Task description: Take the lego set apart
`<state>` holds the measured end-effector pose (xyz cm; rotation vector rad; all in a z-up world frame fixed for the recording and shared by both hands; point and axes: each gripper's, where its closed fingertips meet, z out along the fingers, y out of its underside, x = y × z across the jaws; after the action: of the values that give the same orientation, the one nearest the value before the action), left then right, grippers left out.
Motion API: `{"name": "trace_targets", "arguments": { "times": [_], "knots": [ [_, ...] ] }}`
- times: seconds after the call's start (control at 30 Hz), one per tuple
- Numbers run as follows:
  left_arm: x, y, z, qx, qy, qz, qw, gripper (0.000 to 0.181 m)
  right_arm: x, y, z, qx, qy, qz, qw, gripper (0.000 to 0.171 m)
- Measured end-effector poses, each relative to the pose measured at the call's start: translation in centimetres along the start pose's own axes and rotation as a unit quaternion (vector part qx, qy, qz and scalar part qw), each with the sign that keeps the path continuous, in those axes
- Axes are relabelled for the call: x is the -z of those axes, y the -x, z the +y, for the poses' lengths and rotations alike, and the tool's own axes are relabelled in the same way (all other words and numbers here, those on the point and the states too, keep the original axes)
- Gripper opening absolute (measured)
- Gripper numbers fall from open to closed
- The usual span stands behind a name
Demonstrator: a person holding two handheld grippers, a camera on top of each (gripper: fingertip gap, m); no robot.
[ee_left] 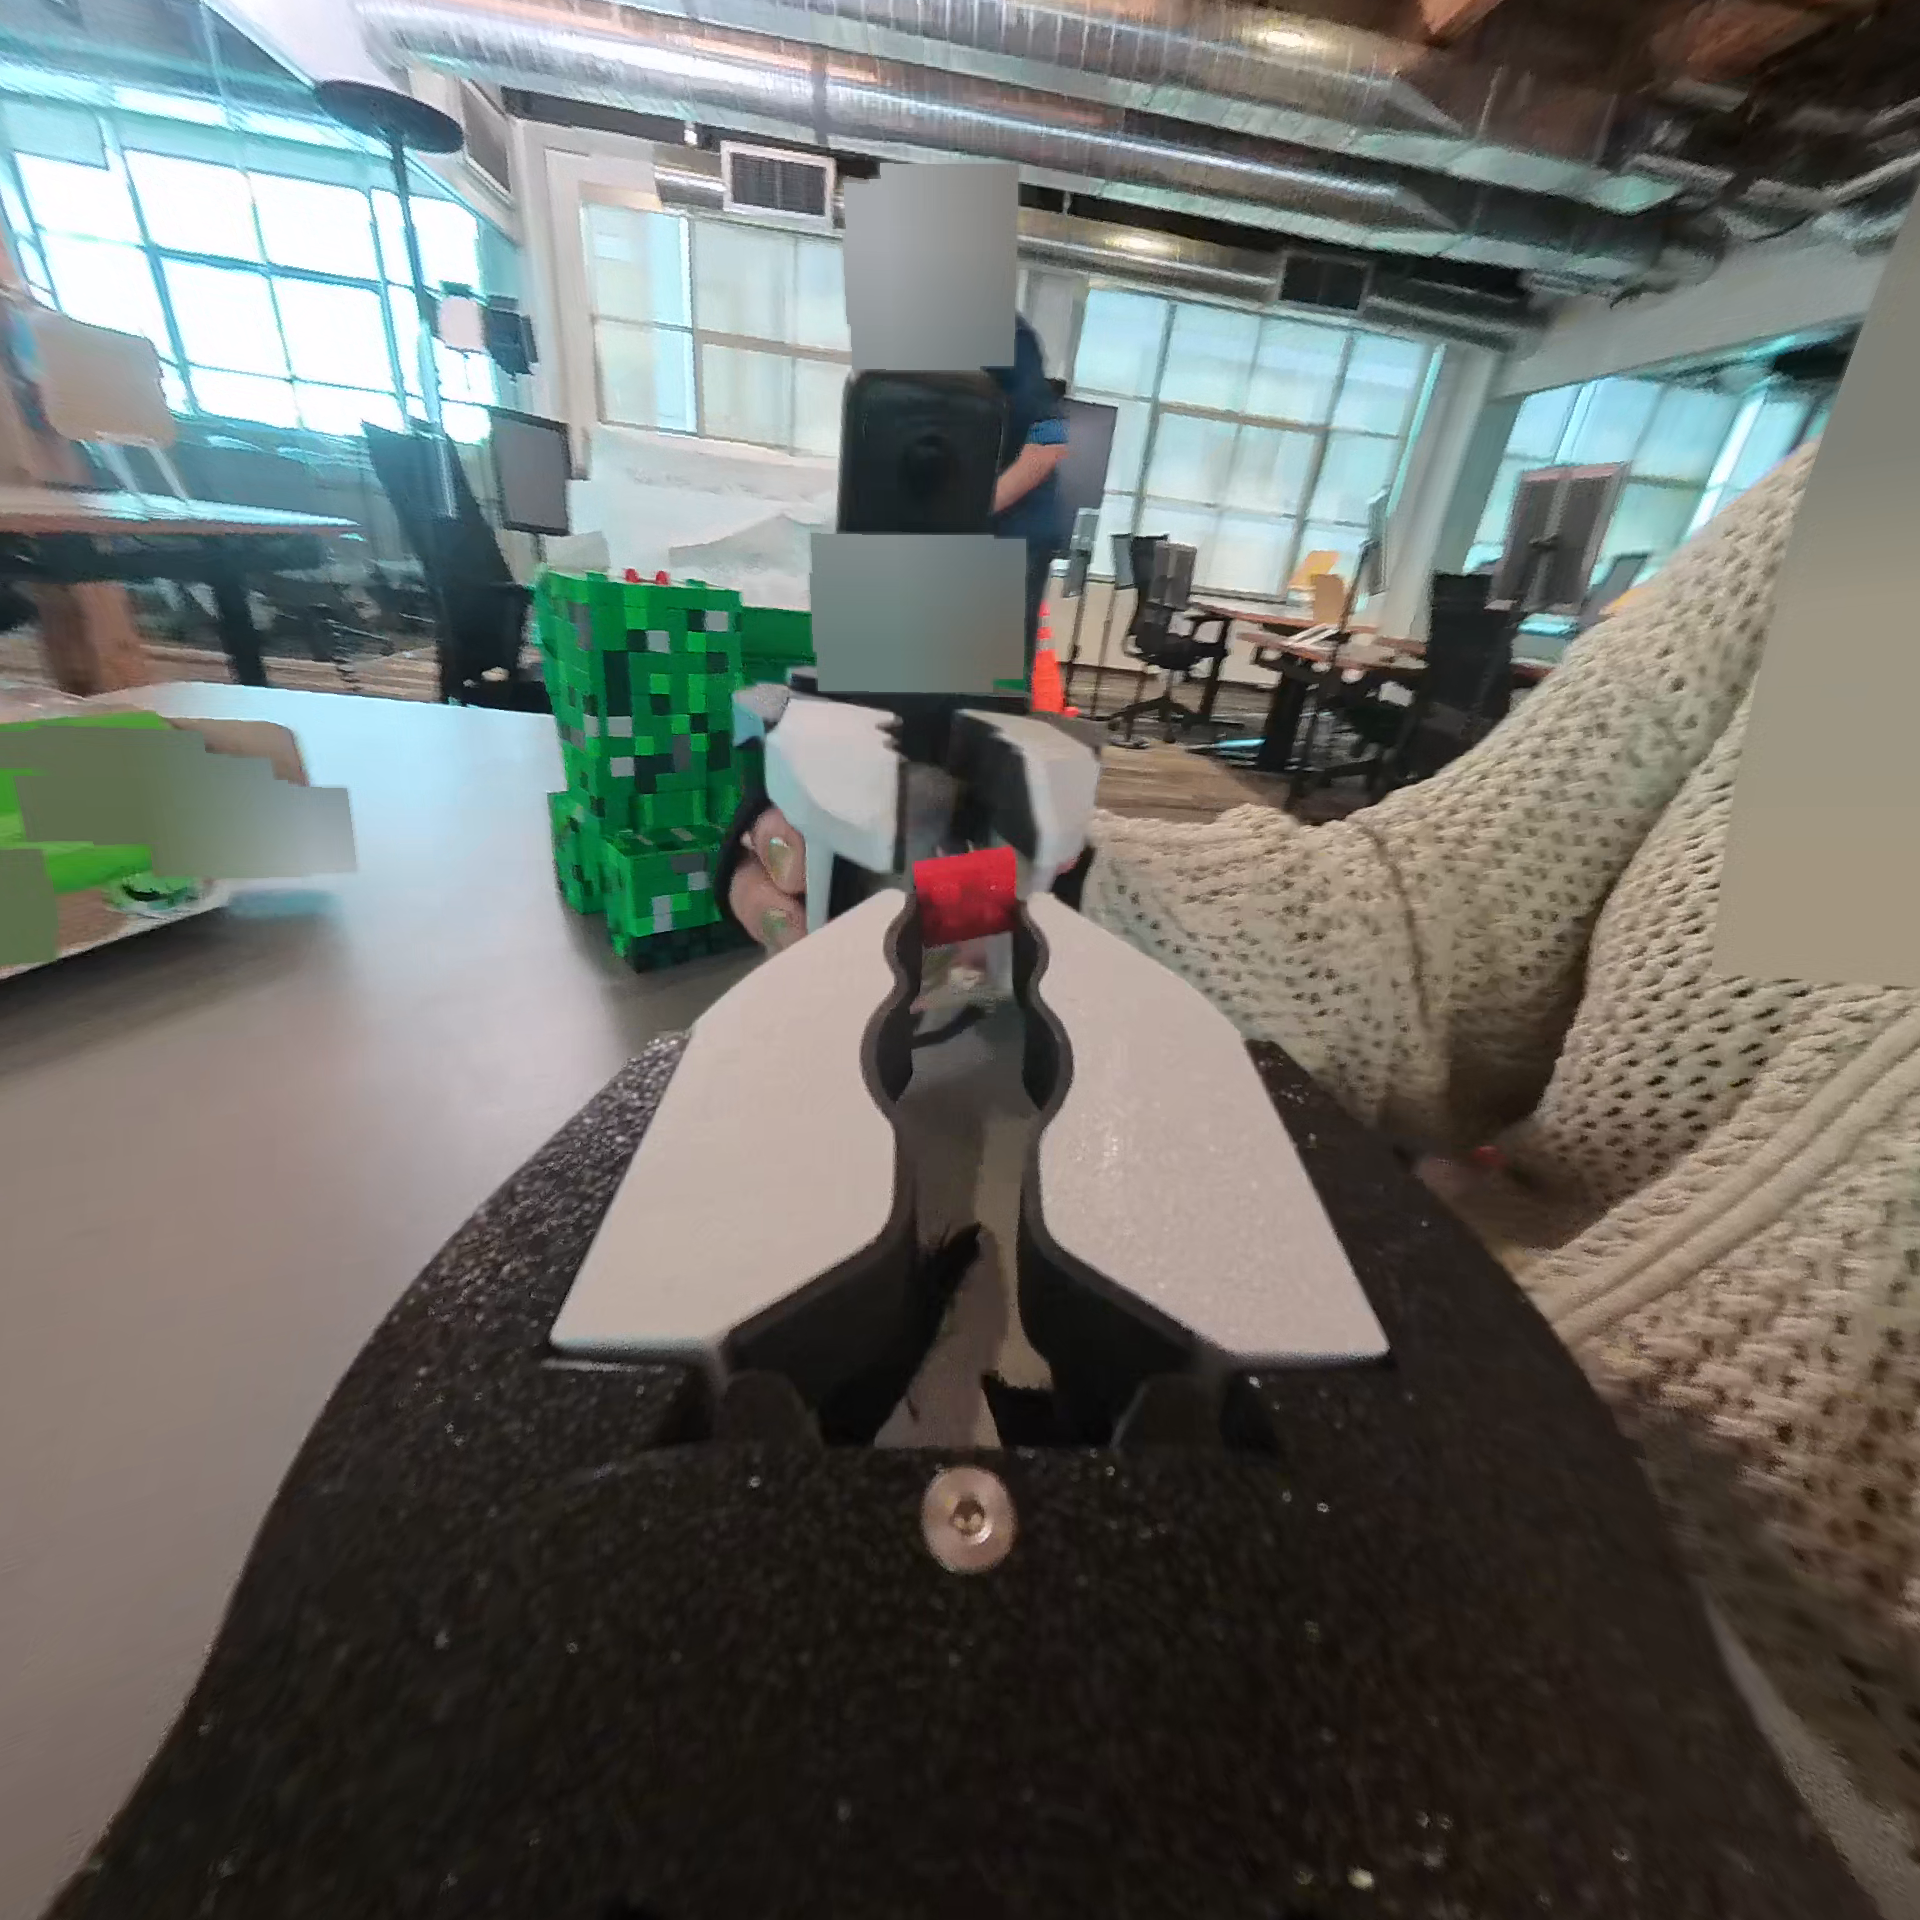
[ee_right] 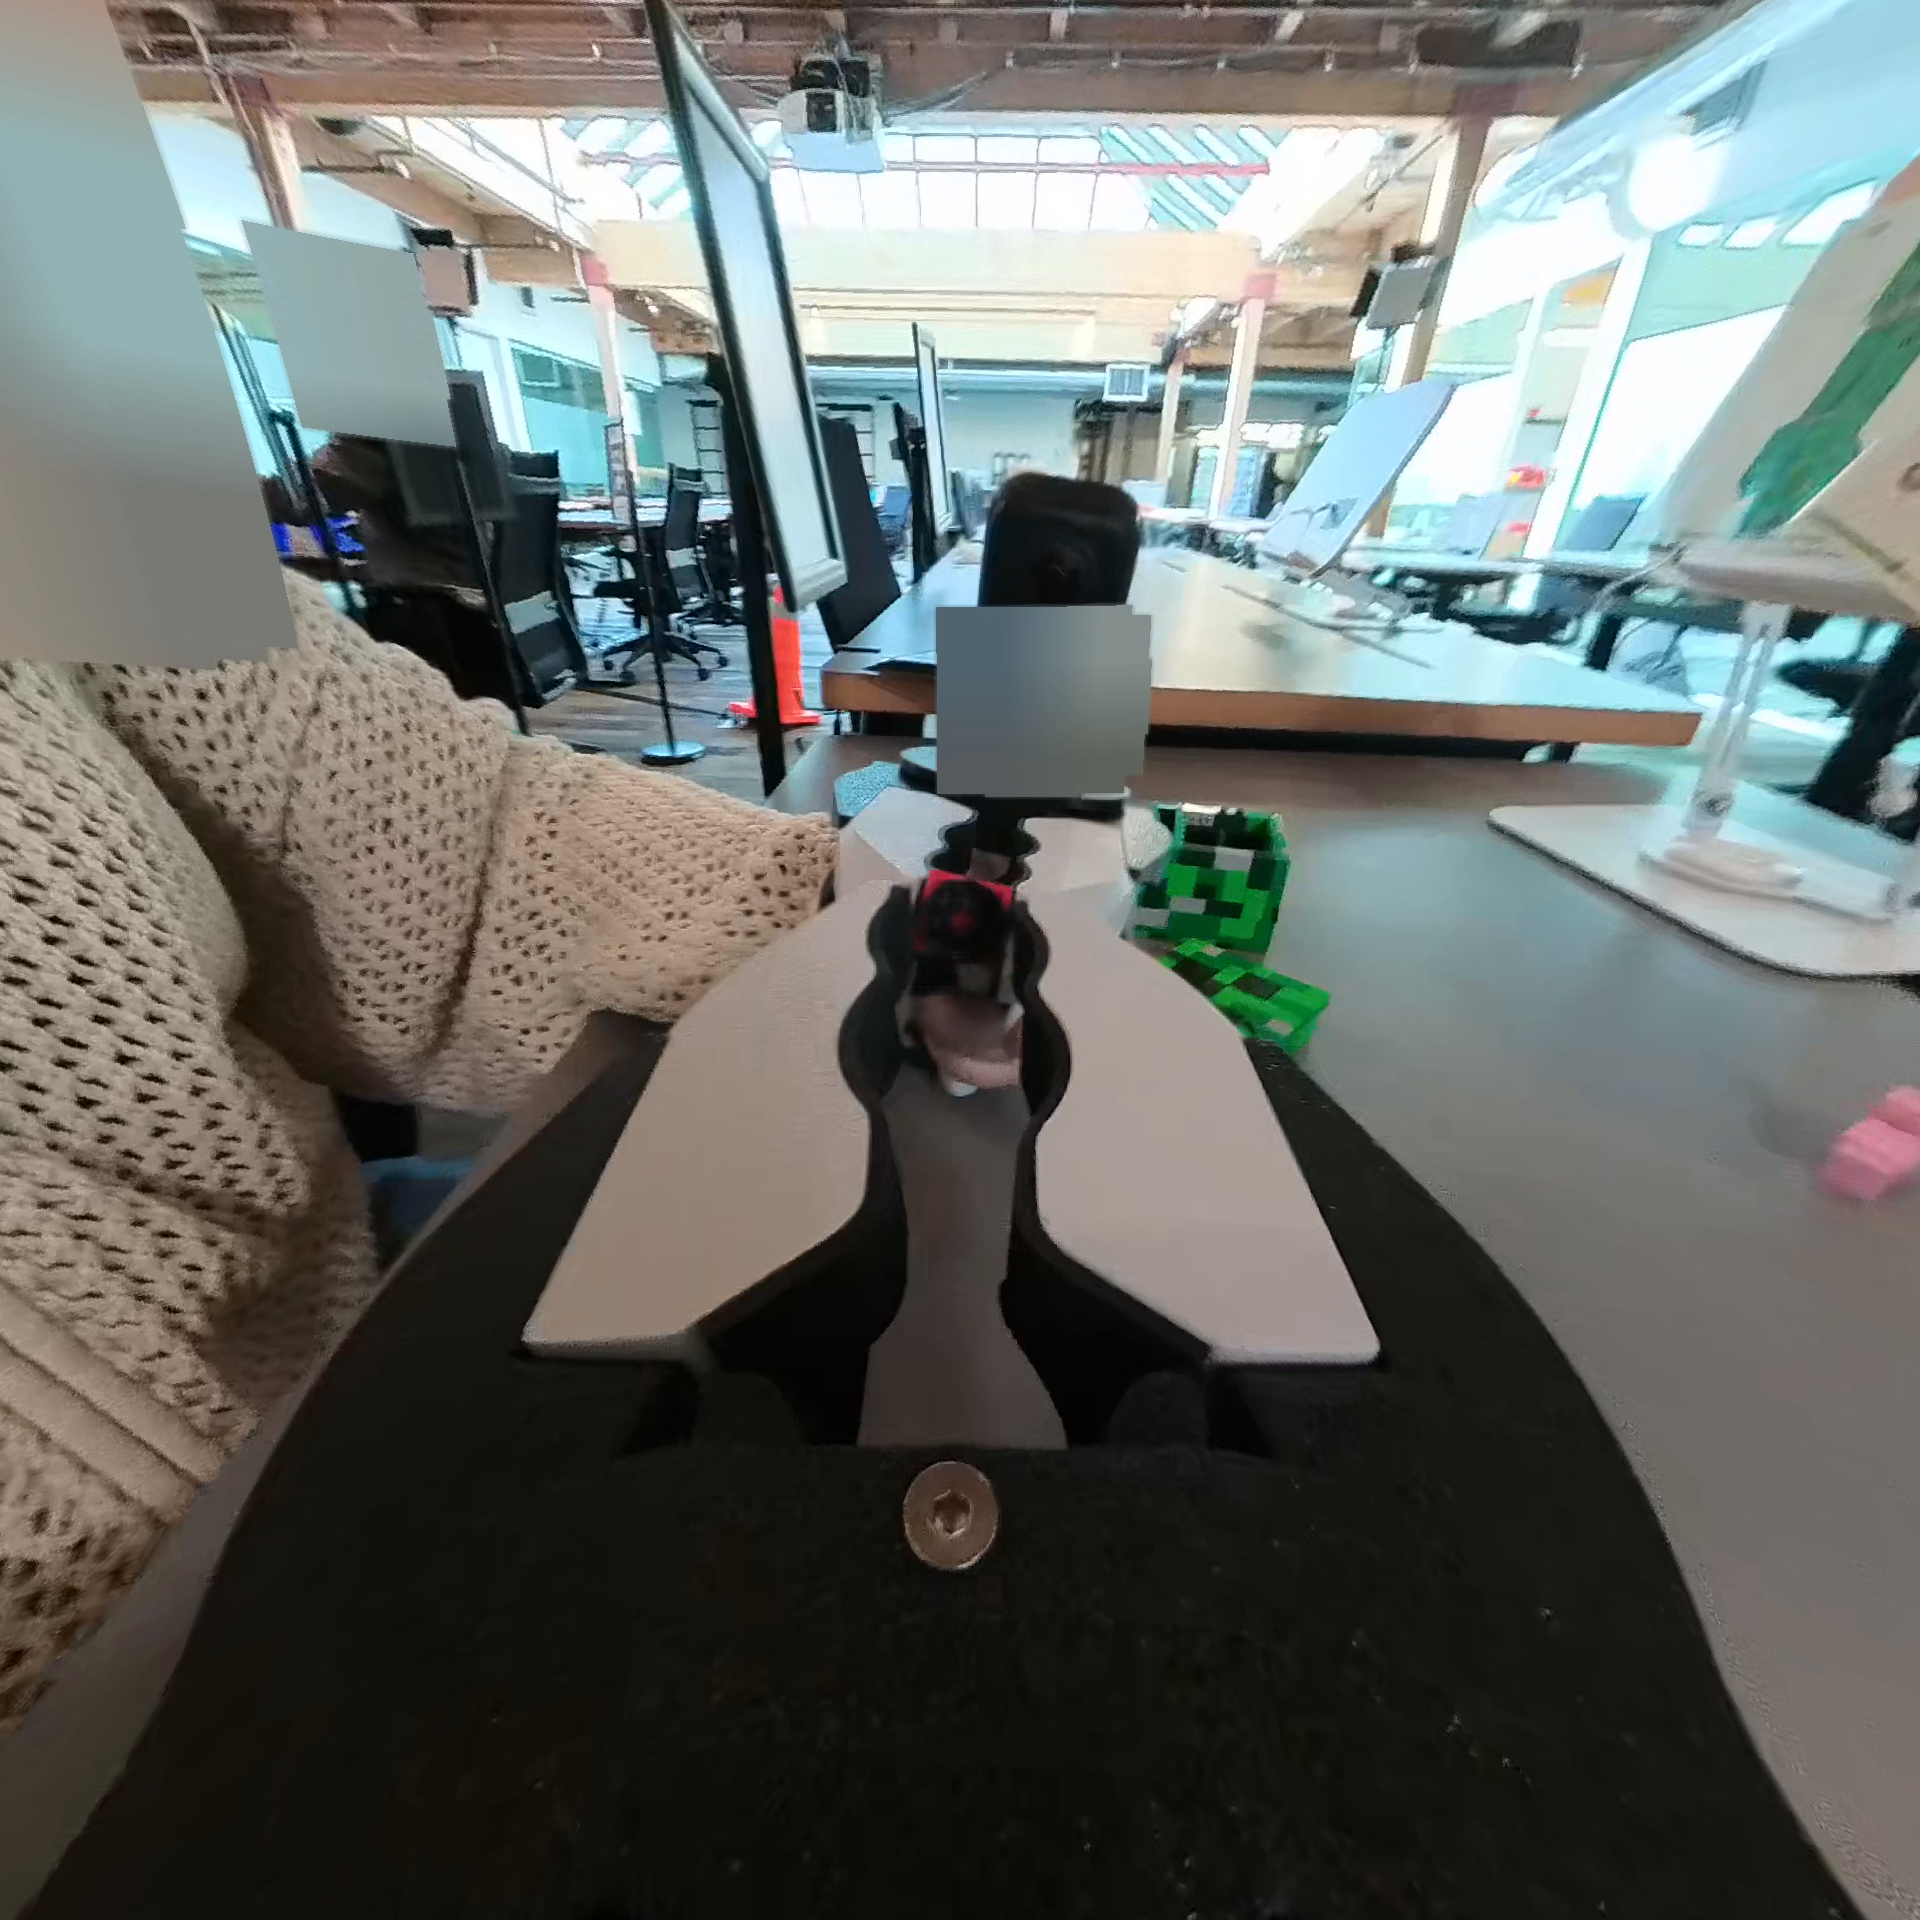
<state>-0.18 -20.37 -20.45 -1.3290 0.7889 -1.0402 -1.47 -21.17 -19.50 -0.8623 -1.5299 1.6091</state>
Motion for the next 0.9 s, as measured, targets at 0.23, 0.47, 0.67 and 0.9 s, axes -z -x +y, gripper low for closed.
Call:
{"name": "trace_targets", "arguments": {
  "times": [0.23,0.47,0.67,0.9],
  "knots": [
    [0.3,2.0,0.2,-0.24,0.057,-0.148,0.958,0.016,-0.1,-0.9,0.6,-0.013,0.017,0.022,1.0,0.018],
    [-0.4,2.0,1.5,-0.419,0.127,-0.185,0.88,0.016,0.6,-2.5,1.0,-0.215,-0.008,-0.002,0.976,0.018],
    [-0.2,2.1,1.2,-0.433,0.129,-0.195,0.87,0.016,0.4,-1.8,2.4,-0.341,0.015,-0.061,0.938,0.032],
    [-0.4,2.3,1.8,-0.448,0.144,-0.197,0.86,0.016,0.3,-1.3,2.4,-0.348,0.014,-0.083,0.934,0.025]
  ]
}}
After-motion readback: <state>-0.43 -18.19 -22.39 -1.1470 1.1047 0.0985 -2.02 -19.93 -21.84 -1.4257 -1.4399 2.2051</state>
